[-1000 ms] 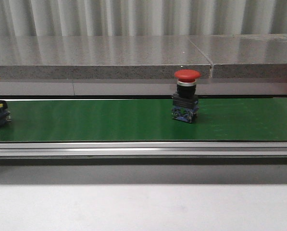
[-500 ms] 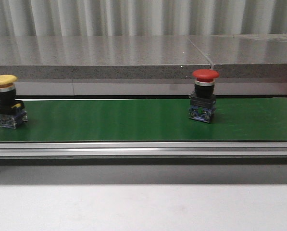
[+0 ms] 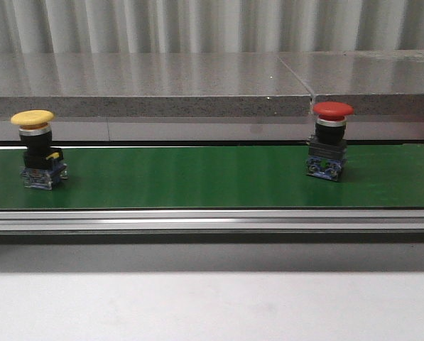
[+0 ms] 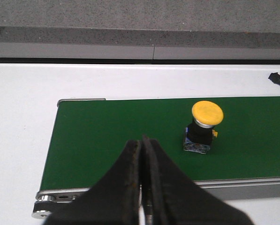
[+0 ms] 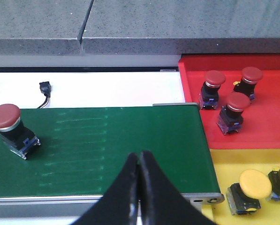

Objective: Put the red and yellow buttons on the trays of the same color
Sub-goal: 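Set the yellow button on the belt start and open the left gripper, then lower the right gripper onto the red button at the belt end and grasp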

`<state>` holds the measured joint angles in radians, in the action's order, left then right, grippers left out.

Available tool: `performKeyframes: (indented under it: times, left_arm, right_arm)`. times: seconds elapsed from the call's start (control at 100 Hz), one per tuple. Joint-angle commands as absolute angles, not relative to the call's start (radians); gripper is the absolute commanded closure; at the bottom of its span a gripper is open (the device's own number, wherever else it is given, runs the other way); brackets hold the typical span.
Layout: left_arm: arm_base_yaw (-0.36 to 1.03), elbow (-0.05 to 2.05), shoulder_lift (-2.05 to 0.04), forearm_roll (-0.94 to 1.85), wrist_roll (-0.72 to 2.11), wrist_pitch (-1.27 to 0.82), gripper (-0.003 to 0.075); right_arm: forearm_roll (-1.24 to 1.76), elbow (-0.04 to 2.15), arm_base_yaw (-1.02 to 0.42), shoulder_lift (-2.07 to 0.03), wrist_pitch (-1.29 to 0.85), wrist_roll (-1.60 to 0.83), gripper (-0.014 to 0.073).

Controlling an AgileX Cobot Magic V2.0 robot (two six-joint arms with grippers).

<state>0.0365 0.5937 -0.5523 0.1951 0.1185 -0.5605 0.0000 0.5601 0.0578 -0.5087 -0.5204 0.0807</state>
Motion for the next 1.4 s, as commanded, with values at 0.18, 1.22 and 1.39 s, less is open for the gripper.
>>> performKeyframes:
  times: [0.18,1.22,1.39]
  left_arm:
    - [0.044,0.619,-0.552,0.214,0.121,-0.489,0.0740]
    - [0.044,0.619,-0.552,0.214,0.121,-0.489,0.0740]
    - [0.044,0.619,-0.552,0.214,0.121,-0.489,0.0740]
  right_arm:
    - [-0.010,0.585,0.055,-0.509,-0.487,0.074,0.0409]
    - [0.000,0.893,-0.104,-1.193,-0.588,0.019,-0.0071]
    - [0.000,0.954,-0.111,-1.326,-0.564,0.019,-0.0071]
